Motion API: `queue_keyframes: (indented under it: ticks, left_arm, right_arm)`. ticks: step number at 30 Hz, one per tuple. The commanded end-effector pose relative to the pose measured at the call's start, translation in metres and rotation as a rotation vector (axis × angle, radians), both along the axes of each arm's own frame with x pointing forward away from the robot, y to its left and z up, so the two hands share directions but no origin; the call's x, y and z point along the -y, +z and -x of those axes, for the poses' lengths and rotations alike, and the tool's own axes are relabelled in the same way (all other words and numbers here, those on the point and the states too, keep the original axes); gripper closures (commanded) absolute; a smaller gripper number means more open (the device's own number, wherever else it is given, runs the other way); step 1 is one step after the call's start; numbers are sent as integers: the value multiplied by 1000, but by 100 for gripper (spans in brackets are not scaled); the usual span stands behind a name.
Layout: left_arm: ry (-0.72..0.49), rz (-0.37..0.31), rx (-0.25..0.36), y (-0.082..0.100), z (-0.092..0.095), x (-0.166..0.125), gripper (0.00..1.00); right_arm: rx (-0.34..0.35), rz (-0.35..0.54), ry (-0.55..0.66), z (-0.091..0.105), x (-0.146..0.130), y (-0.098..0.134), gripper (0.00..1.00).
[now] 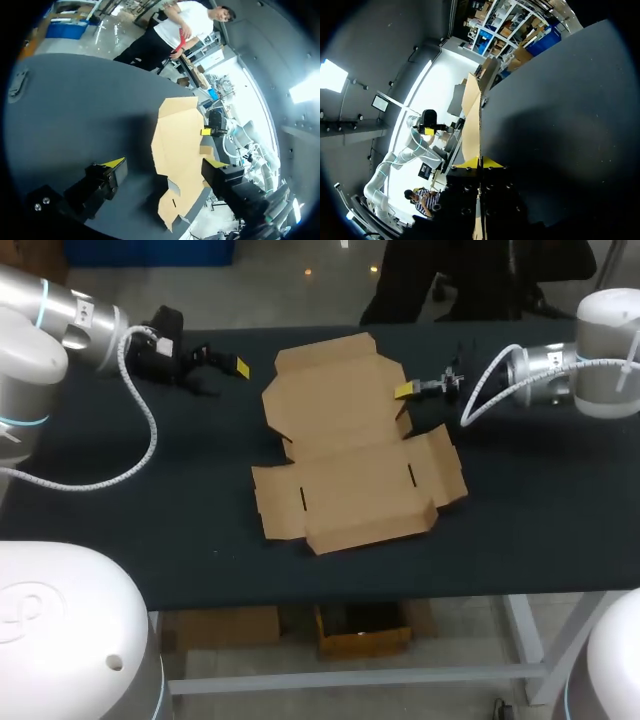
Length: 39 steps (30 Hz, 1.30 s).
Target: Assemble the packaging by folding the flat box into shape, placing the metal phone stand inside, and closing the box properly
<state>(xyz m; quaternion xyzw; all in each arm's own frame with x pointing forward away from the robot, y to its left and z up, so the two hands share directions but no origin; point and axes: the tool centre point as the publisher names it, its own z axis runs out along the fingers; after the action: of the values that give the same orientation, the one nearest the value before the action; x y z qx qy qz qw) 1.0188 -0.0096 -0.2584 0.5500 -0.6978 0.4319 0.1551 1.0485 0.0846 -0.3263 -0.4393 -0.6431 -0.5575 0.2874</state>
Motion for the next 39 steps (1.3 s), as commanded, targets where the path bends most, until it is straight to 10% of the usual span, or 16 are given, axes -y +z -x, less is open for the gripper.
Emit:
queue_keyframes:
  ticks: [1,21,39]
  left_arm:
    - [-11,10,62,-2,-4,13,0]
    - [-153,102,332,4,-30,48,0]
    - [-275,213,383,10,-39,74,0]
  right_arm:
    - [23,-23,9,1,5,6,100]
    - [219,-158,-37,-5,12,32,100]
    - [308,-212,-61,-14,13,43,100]
